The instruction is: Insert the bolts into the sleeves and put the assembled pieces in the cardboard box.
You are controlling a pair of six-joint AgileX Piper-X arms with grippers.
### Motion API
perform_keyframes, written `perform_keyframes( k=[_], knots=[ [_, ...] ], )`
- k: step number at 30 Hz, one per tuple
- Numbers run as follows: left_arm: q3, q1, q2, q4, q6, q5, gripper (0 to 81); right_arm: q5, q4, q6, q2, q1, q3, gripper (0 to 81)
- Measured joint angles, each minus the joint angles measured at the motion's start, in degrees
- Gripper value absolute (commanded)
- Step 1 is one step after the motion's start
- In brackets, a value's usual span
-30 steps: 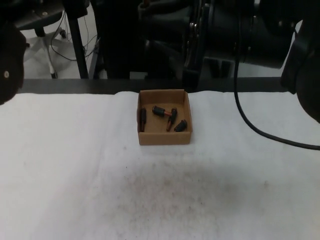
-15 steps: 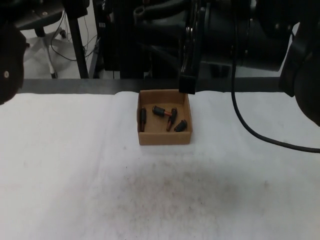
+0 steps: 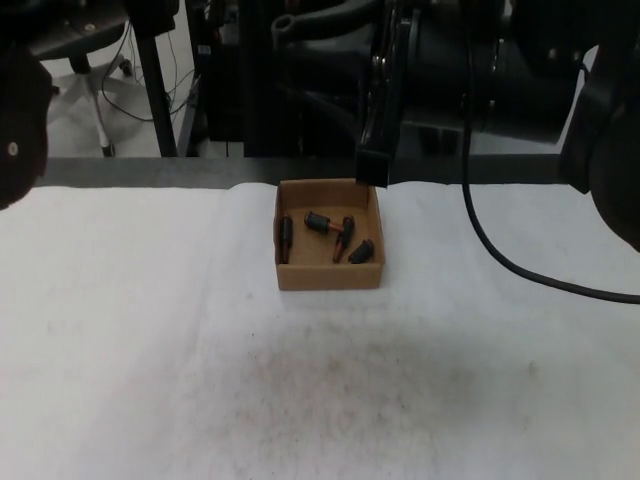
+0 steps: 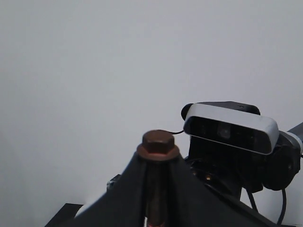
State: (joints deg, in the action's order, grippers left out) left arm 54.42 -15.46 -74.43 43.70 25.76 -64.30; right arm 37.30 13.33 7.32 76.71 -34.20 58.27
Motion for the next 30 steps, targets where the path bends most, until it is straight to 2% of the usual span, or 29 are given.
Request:
perform_keyframes(
  k=[30],
  knots=[
    [0.00, 0.00, 0.00, -1.29, 0.00, 0.16, 0.2, 0.34, 0.16, -0.47, 0.00, 1.55, 0.00, 0.8]
  ],
)
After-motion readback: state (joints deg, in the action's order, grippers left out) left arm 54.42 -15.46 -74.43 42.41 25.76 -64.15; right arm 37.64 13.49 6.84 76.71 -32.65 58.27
